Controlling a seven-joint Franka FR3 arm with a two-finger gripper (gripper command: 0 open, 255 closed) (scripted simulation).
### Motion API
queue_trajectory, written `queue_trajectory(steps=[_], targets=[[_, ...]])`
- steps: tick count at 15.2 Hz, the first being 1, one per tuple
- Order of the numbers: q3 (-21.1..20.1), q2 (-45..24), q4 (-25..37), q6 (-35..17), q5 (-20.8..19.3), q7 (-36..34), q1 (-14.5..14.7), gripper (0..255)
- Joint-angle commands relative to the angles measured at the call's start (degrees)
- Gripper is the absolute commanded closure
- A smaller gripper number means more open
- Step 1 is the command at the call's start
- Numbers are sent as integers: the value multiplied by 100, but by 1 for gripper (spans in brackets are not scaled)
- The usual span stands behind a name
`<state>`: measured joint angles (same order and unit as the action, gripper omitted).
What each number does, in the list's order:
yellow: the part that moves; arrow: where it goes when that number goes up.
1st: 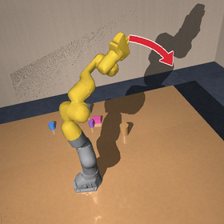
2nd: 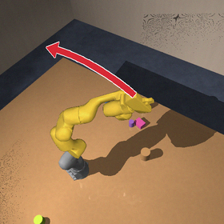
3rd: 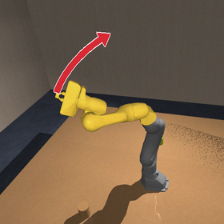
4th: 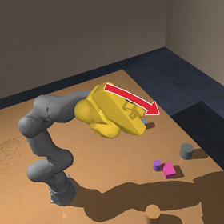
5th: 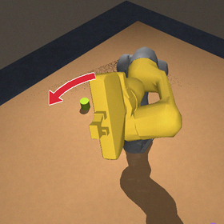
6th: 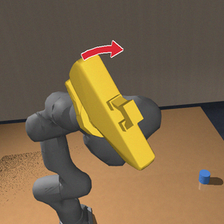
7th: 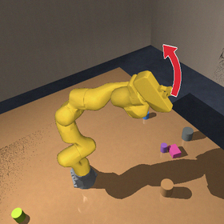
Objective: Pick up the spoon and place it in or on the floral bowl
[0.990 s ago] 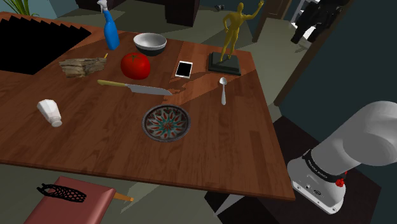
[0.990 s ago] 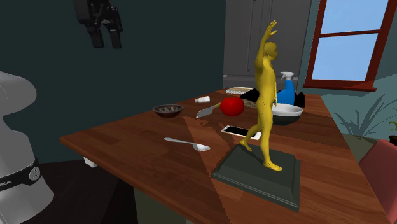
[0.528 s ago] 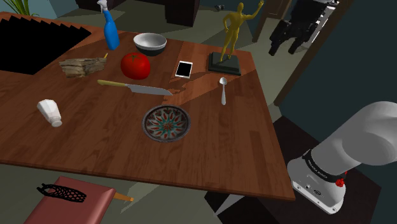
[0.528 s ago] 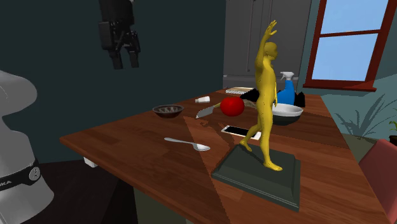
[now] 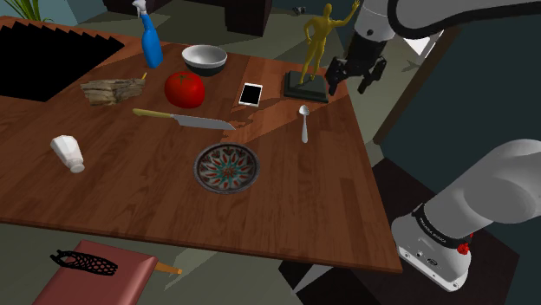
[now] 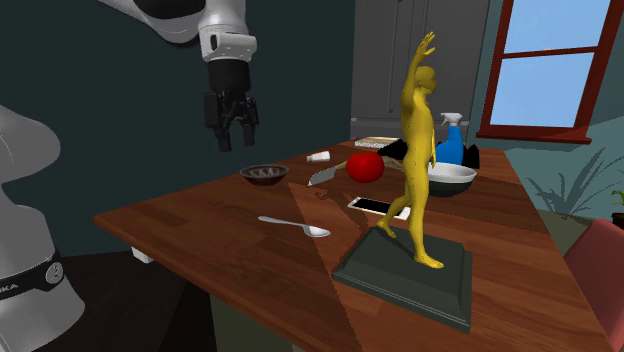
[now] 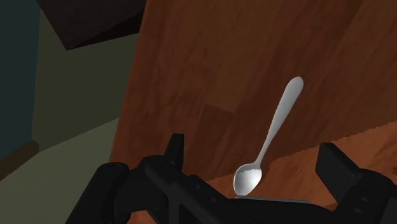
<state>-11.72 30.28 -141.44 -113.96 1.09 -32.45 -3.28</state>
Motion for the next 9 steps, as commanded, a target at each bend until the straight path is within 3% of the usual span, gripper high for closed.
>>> queue_trajectory(steps=[1,5,9], targets=[[-242,-370,-14,-349,-86,-475,-80,0],[-647,-1278,178,-930,-460,-1420,-313,0],[-952,-2282,534,-1348,-1078,-2484,-536,0]])
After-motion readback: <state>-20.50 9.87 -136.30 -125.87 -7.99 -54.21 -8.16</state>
